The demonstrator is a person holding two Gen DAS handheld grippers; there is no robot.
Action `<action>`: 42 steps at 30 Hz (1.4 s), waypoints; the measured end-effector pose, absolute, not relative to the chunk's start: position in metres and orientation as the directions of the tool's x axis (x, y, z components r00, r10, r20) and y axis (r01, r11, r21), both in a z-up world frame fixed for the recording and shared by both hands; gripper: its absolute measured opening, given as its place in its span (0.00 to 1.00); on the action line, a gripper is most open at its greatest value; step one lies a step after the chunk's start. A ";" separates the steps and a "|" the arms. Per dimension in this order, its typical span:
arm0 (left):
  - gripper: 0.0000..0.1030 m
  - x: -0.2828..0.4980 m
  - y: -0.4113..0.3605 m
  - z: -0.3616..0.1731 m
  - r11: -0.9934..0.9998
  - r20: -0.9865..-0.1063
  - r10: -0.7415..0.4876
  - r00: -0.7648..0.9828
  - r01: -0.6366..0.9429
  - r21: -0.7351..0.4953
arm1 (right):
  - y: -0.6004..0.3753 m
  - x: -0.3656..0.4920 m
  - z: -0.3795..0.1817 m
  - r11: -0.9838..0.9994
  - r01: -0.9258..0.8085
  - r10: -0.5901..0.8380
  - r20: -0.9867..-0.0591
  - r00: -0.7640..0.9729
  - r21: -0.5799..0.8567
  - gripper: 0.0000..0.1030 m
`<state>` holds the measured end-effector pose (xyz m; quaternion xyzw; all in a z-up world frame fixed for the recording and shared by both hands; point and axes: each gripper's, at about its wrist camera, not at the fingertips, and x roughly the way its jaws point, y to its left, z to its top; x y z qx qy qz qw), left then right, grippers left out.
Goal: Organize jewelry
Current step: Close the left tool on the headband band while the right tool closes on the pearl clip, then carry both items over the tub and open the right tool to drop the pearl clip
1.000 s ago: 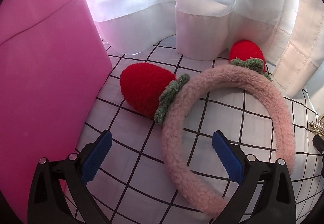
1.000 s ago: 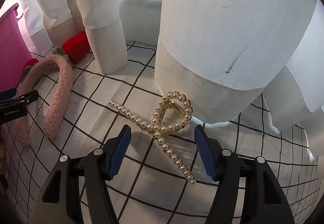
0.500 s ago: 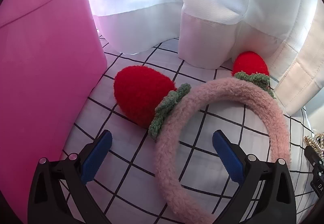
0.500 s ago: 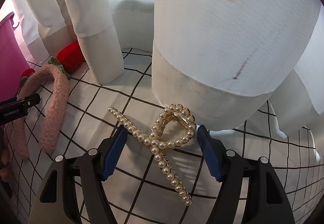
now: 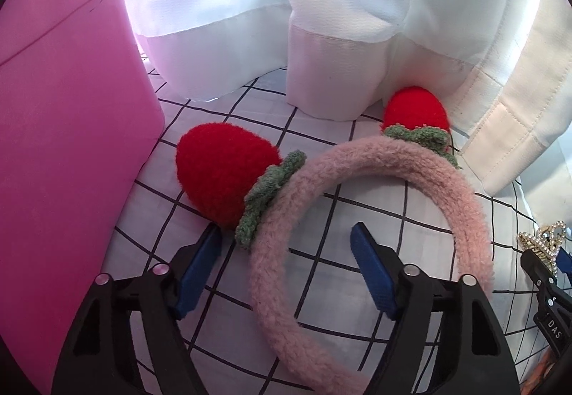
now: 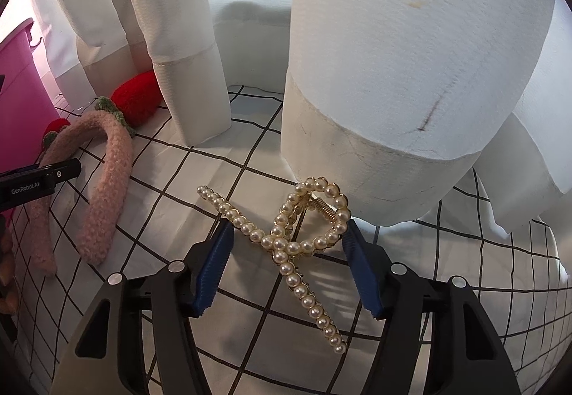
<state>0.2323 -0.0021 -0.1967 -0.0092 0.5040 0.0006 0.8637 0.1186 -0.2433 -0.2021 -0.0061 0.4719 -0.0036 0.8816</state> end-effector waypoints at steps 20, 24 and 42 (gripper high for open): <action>0.10 0.203 0.002 -0.183 0.996 -0.852 -0.086 0.516 0.038 -0.078 | -0.225 0.075 -0.189 1.000 0.001 0.019 -0.815 0.580 0.024 0.54; 0.10 0.193 0.004 -0.176 0.996 -0.845 -0.092 0.527 0.038 -0.085 | -0.231 0.067 -0.181 0.999 0.008 0.028 -0.810 0.586 0.040 0.54; 0.10 0.146 0.009 -0.107 0.990 -0.775 -0.136 0.617 0.106 -0.089 | -0.223 0.020 -0.126 0.997 0.055 0.008 -0.762 0.647 0.058 0.49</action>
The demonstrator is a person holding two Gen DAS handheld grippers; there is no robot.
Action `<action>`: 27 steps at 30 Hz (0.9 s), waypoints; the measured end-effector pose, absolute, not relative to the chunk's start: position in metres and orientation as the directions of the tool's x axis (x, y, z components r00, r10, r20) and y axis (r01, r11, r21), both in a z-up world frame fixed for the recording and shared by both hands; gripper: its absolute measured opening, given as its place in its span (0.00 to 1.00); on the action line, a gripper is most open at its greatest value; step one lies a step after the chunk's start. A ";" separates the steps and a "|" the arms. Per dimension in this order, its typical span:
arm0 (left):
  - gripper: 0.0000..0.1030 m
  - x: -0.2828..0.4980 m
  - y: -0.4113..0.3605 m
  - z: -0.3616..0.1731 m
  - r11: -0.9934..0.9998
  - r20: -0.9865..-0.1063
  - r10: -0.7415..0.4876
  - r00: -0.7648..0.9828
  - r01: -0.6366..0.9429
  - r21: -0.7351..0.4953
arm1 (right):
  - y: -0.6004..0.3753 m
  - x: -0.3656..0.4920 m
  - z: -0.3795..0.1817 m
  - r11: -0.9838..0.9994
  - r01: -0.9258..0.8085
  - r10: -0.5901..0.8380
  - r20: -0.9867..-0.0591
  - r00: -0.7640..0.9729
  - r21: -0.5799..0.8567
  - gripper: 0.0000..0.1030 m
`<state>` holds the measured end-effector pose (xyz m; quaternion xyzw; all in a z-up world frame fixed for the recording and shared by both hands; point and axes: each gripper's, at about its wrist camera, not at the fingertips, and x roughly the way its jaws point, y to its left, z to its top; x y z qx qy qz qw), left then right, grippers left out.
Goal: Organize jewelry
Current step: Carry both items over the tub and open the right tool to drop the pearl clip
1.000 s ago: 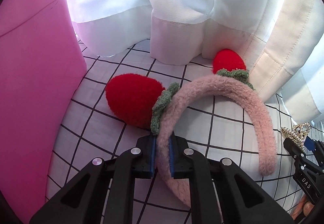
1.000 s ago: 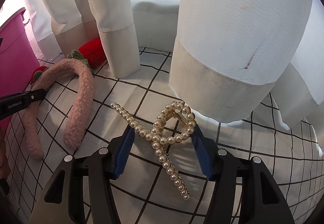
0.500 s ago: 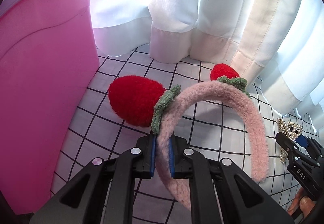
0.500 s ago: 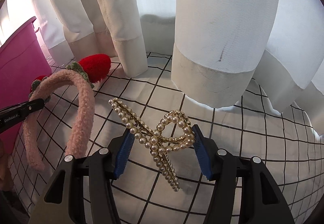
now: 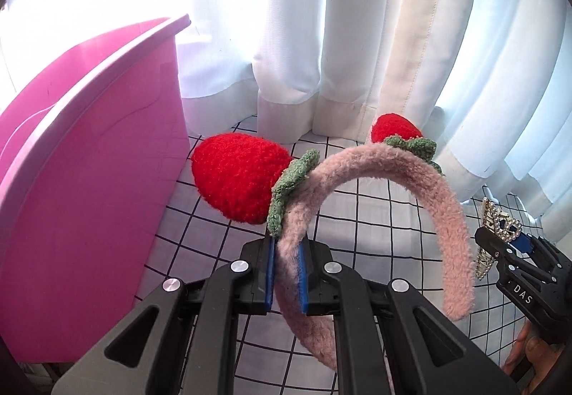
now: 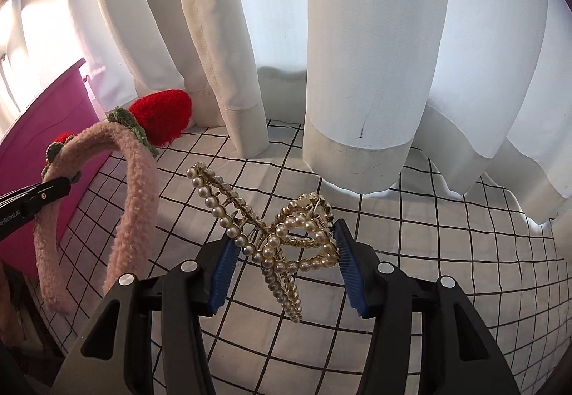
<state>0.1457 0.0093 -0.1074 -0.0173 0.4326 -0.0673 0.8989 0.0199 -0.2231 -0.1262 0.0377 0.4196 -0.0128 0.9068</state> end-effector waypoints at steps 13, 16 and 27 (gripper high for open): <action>0.10 0.123 0.015 -0.040 0.987 -0.694 -0.159 0.703 0.118 -0.106 | -0.206 0.003 -0.050 0.999 0.041 -0.009 -0.677 0.736 0.031 0.49; 0.10 0.120 0.018 -0.023 0.987 -0.668 -0.158 0.728 0.114 -0.110 | -0.199 0.004 -0.031 1.000 0.020 -0.005 -0.649 0.761 0.017 0.49; 0.10 0.113 0.060 0.024 0.994 -0.589 -0.095 0.802 0.044 -0.101 | -0.155 0.028 0.022 0.996 -0.089 0.073 -0.564 0.823 -0.001 0.49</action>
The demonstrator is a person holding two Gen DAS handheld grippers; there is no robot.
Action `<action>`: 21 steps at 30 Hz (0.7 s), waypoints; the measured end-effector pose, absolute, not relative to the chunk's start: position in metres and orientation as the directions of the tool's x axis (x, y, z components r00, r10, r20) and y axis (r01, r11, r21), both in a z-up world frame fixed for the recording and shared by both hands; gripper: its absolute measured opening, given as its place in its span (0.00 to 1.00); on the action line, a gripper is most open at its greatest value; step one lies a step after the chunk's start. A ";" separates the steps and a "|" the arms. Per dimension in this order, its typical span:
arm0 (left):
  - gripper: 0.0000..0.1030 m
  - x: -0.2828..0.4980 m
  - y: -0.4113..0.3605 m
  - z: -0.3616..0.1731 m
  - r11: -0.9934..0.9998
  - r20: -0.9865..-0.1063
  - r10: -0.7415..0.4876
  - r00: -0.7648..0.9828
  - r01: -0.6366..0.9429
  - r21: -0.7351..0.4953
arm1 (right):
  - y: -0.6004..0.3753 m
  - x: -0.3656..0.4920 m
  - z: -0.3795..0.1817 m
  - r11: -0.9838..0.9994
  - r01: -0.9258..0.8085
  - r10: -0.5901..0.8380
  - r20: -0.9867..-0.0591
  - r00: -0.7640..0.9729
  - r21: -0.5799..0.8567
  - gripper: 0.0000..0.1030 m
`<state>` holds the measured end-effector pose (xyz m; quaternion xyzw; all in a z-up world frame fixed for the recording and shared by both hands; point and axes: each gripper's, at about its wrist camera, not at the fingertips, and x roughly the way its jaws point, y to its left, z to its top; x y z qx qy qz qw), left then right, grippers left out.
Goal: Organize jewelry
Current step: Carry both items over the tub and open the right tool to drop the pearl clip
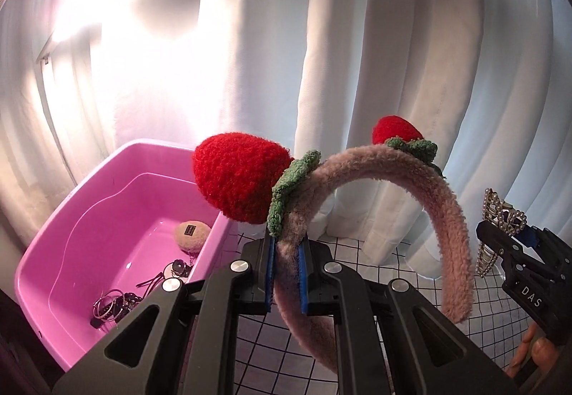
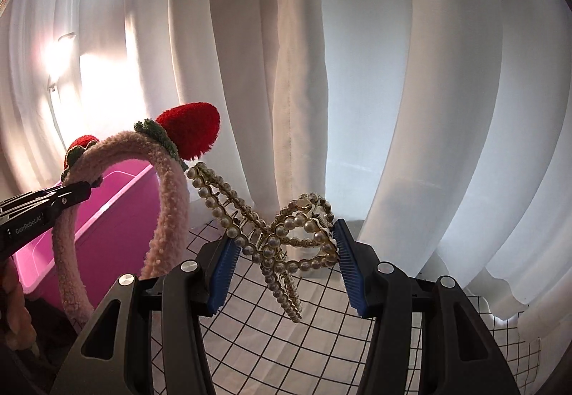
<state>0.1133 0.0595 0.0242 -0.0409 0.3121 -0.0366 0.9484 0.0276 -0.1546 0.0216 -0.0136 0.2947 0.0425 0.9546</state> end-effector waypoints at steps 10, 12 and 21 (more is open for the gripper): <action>0.10 0.104 0.141 0.044 0.989 -0.555 0.061 0.830 -0.126 -0.080 | -0.080 0.061 0.042 0.968 -0.249 0.205 -0.527 0.825 -0.012 0.49; 0.10 0.100 0.159 0.047 0.984 -0.553 0.098 0.827 -0.165 -0.072 | -0.059 0.065 0.046 0.958 -0.287 0.237 -0.523 0.819 -0.014 0.49; 0.10 0.094 0.235 0.037 0.942 -0.591 0.236 0.771 -0.330 -0.054 | 0.027 0.084 0.043 0.906 -0.424 0.357 -0.543 0.760 0.002 0.49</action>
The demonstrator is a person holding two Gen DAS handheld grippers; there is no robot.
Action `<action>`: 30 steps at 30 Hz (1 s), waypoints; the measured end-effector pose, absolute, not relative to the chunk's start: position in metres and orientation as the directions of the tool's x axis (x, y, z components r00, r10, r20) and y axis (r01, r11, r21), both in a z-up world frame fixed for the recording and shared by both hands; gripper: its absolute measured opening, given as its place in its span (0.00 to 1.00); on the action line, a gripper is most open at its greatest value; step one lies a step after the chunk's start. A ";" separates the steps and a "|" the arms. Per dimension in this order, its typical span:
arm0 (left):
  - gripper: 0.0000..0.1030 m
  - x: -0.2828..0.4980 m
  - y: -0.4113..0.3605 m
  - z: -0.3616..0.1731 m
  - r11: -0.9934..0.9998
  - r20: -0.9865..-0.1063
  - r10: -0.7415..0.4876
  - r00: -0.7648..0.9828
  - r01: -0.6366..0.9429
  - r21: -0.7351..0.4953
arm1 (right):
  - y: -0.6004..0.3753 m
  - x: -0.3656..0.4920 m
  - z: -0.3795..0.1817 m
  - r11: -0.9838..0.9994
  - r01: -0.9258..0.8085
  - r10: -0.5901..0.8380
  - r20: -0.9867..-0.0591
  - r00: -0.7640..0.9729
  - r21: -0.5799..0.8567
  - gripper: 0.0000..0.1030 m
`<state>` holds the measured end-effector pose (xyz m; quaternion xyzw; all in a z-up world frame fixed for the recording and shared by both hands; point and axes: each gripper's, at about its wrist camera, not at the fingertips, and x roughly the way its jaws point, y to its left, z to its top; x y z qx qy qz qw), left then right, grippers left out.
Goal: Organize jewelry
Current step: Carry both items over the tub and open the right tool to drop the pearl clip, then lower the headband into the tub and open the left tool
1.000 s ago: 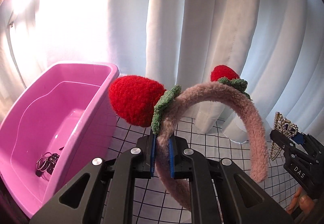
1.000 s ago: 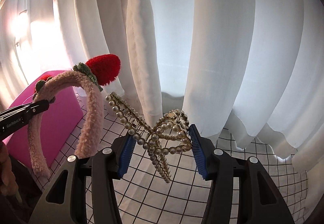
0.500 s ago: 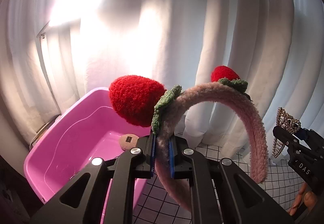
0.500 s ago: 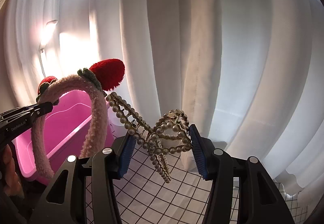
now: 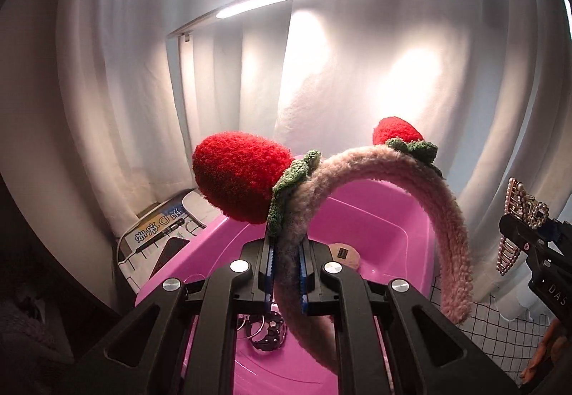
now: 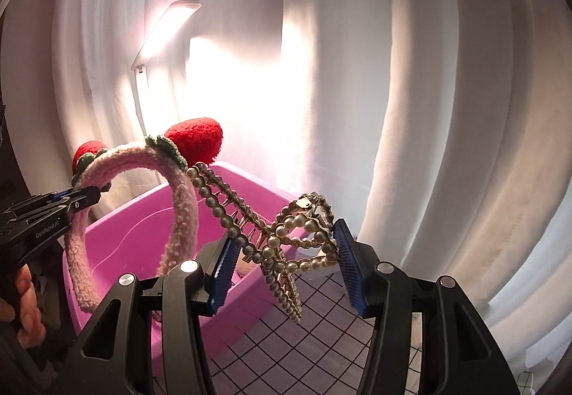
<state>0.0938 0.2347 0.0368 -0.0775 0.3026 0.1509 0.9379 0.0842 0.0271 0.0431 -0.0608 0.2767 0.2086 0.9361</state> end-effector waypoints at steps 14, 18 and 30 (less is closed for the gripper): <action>0.11 0.106 0.292 -0.014 0.892 -0.718 0.335 0.610 -0.451 0.033 | 0.132 0.126 0.001 0.847 -0.532 0.380 -0.678 0.630 -0.020 0.49; 0.13 0.110 0.293 -0.029 0.889 -0.758 0.316 0.571 -0.456 0.027 | 0.135 0.134 -0.015 0.854 -0.520 0.357 -0.714 0.602 -0.012 0.49; 0.65 0.108 0.298 -0.040 0.875 -0.786 0.296 0.542 -0.485 -0.005 | 0.143 0.143 -0.012 0.880 -0.474 0.306 -0.718 0.625 -0.038 0.64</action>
